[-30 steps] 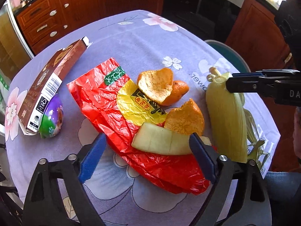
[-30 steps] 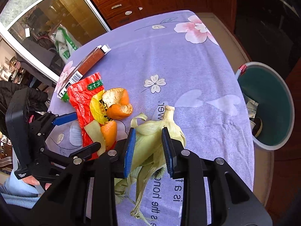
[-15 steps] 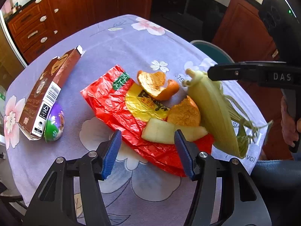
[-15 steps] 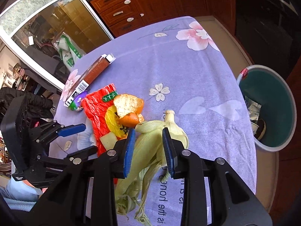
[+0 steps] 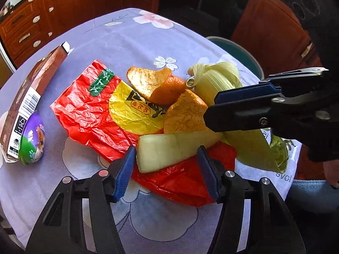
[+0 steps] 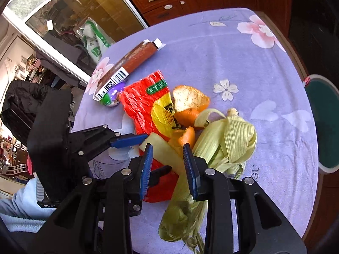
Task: Collect trash
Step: 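Grasp the orange peels with the right tool while the left tool grasps the pale melon rind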
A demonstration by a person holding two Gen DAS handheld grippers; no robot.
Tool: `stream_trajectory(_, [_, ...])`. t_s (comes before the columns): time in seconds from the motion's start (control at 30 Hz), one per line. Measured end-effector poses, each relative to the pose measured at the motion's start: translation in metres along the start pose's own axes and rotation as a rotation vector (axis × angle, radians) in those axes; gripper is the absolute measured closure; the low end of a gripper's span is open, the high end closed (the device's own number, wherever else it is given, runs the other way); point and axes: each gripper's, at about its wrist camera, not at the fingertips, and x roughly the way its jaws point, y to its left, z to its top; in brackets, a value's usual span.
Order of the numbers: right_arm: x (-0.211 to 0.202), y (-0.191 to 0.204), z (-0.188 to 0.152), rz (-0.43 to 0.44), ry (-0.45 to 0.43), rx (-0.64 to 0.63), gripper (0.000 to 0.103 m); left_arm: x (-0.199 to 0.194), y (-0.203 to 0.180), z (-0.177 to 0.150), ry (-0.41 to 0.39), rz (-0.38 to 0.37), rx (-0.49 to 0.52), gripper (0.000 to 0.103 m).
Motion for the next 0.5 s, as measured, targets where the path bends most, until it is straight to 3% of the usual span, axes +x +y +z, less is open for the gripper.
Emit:
stream_trajectory(0.07, [-0.001, -0.007, -0.005, -0.006, 0.001, 0.011, 0.079, -0.001, -0.004, -0.002, -0.012, 0.000, 0.012, 0.058])
stream_trajectory(0.1, [-0.002, -0.010, -0.006, -0.014, 0.001, 0.015, 0.079, -0.003, -0.004, -0.002, -0.017, -0.006, 0.006, 0.073])
stream_trajectory(0.13, [-0.003, -0.014, -0.007, -0.015, -0.002, 0.022, 0.079, -0.006, -0.002, -0.001, -0.025, -0.017, -0.006, 0.082])
stream_trajectory(0.2, [-0.004, -0.021, -0.008, -0.005, -0.005, 0.040, 0.084, -0.013, 0.000, 0.000, -0.043, -0.048, -0.027, 0.090])
stream_trajectory(0.33, [-0.003, -0.025, -0.011, 0.006, -0.008, 0.038, 0.084, -0.025, -0.010, -0.001, -0.050, -0.072, 0.004, 0.092])
stream_trajectory(0.5, [-0.003, -0.032, -0.013, 0.023, -0.016, 0.048, 0.084, -0.013, -0.018, -0.006, 0.024, -0.062, 0.041, 0.089])
